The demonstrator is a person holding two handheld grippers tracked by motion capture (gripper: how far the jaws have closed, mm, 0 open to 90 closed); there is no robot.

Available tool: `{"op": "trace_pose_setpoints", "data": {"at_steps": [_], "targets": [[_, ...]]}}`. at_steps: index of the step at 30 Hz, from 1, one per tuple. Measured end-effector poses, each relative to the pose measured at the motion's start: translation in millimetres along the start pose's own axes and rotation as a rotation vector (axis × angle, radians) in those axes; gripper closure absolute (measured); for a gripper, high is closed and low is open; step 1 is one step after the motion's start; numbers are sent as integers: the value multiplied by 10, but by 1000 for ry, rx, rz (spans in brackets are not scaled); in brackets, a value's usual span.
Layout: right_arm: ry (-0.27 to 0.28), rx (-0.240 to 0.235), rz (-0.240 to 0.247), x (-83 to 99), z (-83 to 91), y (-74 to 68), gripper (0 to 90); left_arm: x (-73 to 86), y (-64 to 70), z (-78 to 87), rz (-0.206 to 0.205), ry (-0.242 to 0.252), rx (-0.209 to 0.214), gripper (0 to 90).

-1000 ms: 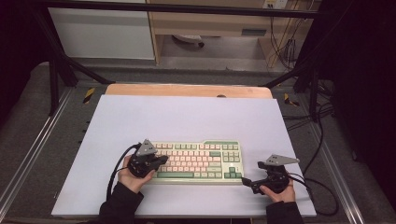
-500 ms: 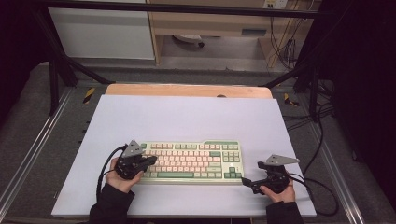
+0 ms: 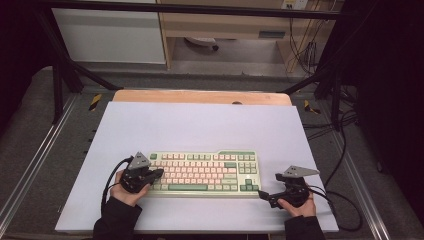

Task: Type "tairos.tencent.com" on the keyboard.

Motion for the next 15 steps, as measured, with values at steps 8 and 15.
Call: {"op": "trace_pose_setpoints", "data": {"at_steps": [8,15], "targets": [[0,1,-3,1,-3,-4,8,22,-2,-30,-9,-6,-8,900],[-4,1,-4,3,1,-4,9,19,1,-20,-6,-1,-6,900]]}}
Point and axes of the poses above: each handheld gripper's, and its own axes: z roughly backward along the jaws, x roughly out of its underside, y roughly to its right, the point moved 7 cm from there along -z, roughly forward along the jaws, and after that the axes turned 2 degrees about z, right-handed, at the moved point
